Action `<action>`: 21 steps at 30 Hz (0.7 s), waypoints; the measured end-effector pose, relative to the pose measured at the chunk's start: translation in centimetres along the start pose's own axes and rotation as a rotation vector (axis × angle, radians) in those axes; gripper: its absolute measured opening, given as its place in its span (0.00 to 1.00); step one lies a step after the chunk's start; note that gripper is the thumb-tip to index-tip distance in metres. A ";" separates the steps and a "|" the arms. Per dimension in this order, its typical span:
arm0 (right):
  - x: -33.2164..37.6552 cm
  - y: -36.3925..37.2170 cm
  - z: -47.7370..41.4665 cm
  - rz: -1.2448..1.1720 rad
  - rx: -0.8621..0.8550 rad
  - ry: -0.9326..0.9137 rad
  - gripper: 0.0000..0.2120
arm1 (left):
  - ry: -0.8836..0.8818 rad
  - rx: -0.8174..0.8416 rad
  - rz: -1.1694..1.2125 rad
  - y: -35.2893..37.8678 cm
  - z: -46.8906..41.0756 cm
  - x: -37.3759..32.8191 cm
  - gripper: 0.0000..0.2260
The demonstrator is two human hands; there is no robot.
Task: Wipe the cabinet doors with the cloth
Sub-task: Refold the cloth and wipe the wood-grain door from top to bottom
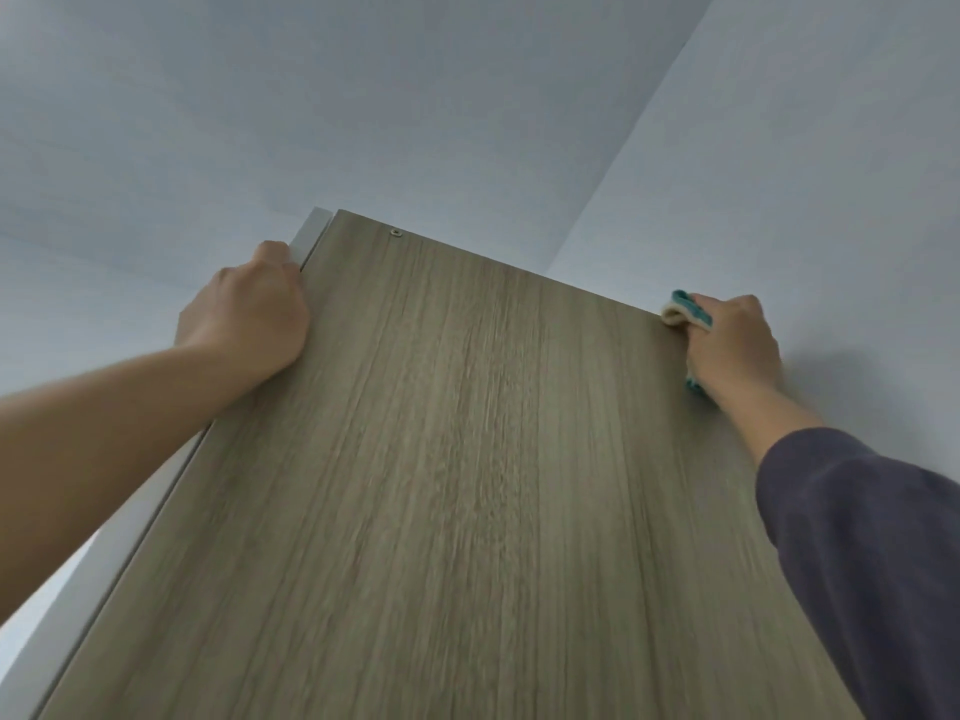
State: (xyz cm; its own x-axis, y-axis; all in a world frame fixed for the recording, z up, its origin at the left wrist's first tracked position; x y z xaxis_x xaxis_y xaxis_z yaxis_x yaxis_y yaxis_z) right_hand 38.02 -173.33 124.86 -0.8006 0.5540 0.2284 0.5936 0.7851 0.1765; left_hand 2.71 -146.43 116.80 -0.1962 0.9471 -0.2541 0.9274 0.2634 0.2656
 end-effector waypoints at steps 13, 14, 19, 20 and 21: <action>-4.8 0.2 -0.1 0.236 0.033 0.234 0.12 | -0.027 0.021 0.036 -0.1 -0.2 1.1 0.16; -5.2 0.2 0.0 0.261 0.042 0.253 0.12 | -0.025 0.019 0.039 -0.1 -0.1 1.1 0.16; -7.1 0.3 1.6 0.329 0.070 0.332 0.12 | -0.024 0.022 0.074 -0.3 0.3 1.1 0.16; -7.2 0.2 2.0 0.326 0.076 0.340 0.12 | -0.030 0.022 0.086 -0.4 0.4 1.2 0.16; -7.3 0.1 2.4 0.318 0.084 0.352 0.12 | -0.032 0.024 0.093 -0.4 0.5 1.2 0.16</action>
State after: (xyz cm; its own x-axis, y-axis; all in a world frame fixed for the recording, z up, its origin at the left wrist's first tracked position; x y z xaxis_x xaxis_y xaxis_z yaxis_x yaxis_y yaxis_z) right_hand 43.70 -176.64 120.96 -0.4959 0.6542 0.5711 0.7843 0.6197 -0.0289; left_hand 2.25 -145.49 115.94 -0.0986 0.9607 -0.2593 0.9487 0.1694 0.2670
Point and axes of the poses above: each hand's wrist, its own z-axis away from the middle knuckle, its own y-axis out of the palm, x = y × z, the point moved 7 cm from there along -z, towards the middle knuckle, and after that the axes turned 13 degrees about z, right-handed, at the moved point
